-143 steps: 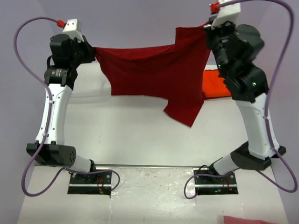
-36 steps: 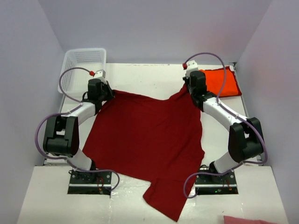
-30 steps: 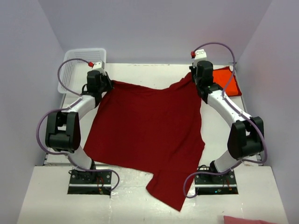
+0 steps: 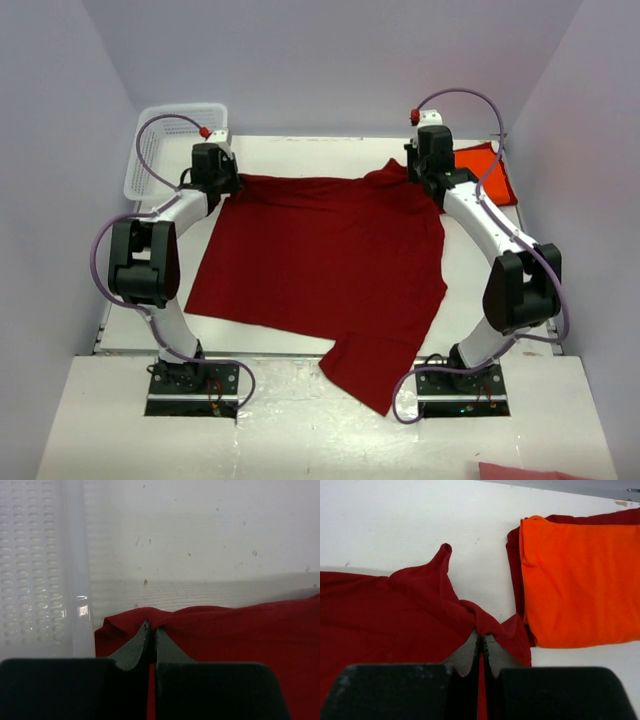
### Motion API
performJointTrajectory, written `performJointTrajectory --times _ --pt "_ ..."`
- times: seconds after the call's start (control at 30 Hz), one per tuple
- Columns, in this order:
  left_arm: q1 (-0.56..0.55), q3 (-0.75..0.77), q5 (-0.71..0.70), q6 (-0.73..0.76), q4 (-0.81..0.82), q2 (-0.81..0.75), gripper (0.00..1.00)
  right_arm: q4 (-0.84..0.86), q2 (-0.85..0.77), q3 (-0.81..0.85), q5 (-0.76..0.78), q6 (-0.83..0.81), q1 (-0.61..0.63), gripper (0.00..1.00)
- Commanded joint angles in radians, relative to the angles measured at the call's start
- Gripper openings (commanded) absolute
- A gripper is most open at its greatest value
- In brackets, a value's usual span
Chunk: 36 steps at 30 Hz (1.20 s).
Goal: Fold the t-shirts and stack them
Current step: Grap the side of the flattened tshirt furthest away from the robot with both arms, then fold the flattened tshirt in 1/3 of the way
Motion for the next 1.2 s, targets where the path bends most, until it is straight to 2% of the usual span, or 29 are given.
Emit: performJointTrajectory --times 0.0,0.23,0.3,0.73,0.93,1.17 --pt "-0.014 0.026 -0.057 0.063 -0.032 -0.036 0.00 -0.027 -0.098 -0.022 0.077 0.058 0.033 0.00" --pt "-0.027 0.020 -0.078 0.066 -0.066 -0.050 0.00 -0.096 -0.150 -0.067 0.145 0.103 0.082 0.00" --pt "-0.034 -0.014 -0.152 0.044 -0.122 -0.066 0.00 -0.117 -0.197 -0.135 0.150 0.150 0.107 0.00" --pt "-0.034 -0.046 -0.261 -0.033 -0.242 -0.102 0.00 -0.217 -0.331 -0.277 0.231 0.270 0.196 0.00" --pt "-0.037 -0.048 -0.313 -0.041 -0.280 -0.092 0.00 -0.245 -0.365 -0.337 0.229 0.307 0.207 0.00" --pt "-0.055 -0.002 -0.408 -0.047 -0.356 -0.004 0.00 -0.282 -0.346 -0.354 0.231 0.346 0.233 0.00"
